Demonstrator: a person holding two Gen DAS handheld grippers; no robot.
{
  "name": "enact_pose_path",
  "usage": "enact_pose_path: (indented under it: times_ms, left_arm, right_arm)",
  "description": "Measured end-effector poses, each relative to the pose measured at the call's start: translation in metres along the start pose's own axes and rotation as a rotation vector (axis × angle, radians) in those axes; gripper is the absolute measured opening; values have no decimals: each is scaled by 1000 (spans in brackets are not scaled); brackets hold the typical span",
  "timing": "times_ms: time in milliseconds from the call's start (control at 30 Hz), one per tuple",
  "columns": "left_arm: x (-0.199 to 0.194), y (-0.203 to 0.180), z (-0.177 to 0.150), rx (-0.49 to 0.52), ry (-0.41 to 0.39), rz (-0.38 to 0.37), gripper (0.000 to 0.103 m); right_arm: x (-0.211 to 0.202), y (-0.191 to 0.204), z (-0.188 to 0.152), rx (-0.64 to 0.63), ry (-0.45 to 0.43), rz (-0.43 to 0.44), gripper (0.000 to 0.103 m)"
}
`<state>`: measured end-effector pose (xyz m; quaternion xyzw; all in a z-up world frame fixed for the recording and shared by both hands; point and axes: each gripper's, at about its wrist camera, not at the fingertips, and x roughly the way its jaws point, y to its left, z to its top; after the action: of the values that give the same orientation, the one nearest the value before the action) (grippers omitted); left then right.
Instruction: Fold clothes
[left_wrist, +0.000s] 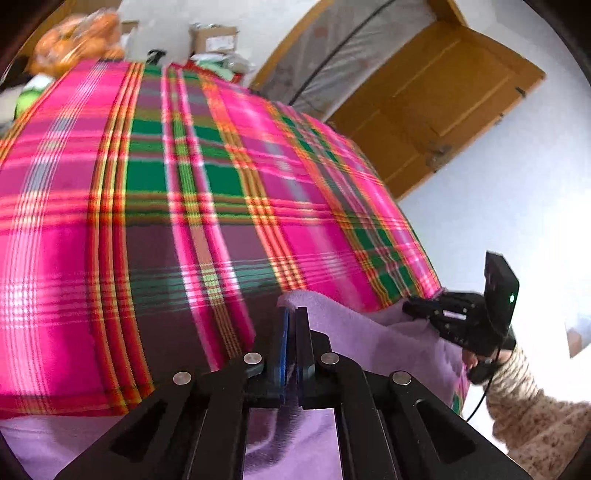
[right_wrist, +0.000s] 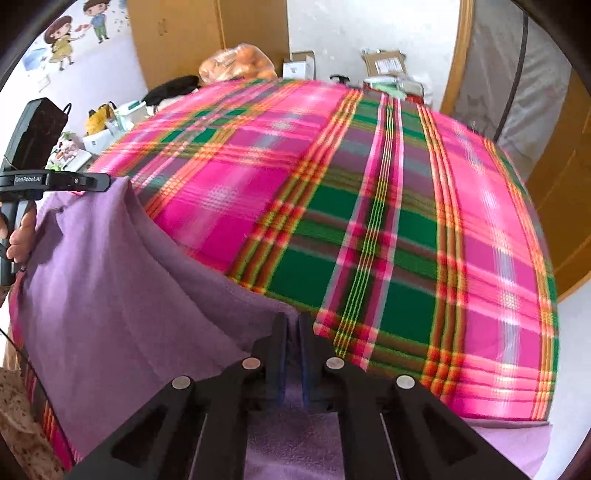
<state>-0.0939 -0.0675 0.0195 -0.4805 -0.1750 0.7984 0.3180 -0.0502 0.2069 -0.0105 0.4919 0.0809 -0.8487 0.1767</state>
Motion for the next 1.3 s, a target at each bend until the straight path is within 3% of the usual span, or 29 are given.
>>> enact_pose_path:
  times_ms: [133,233,400,533,633,800,833,900,1067,1300]
  left_arm:
    - [6,4,-2,-13,15,19,3]
    - [4,3,-3,-10,6,16,3]
    - [6,9,-3,-49,19,9,4]
    - [-5,7,-4,-64,-6,21,5]
    - [-19,3,-6,-78,-42,43,19]
    - [-32,-18,-16,-42,-58,16,19]
    - [-31,-23,-18,-21,-52,2,19]
    - [-26,-29,-21,3,-26,-10,19]
    - [-9,-27,-21,15,14,29,19]
    - [10,-2,-14,-45,28,76,19]
  right_arm:
    - [-2,-1,1,17,5,2,8]
    - [-8,1,2,22,-2,-17,16]
    - [-20,13,10,7,-68,114,16]
    - [-11,32,13,-61,-24,172,16]
    - [0,41,13,-89,20,203,16]
    - [7,47,15,-95,41,222,18]
    - [7,47,15,-95,41,222,17]
    - [6,49,17,-105,37,209,2]
    - [-8,41,28,-64,-73,106,2]
    - [21,33,31,-7,-46,98,2]
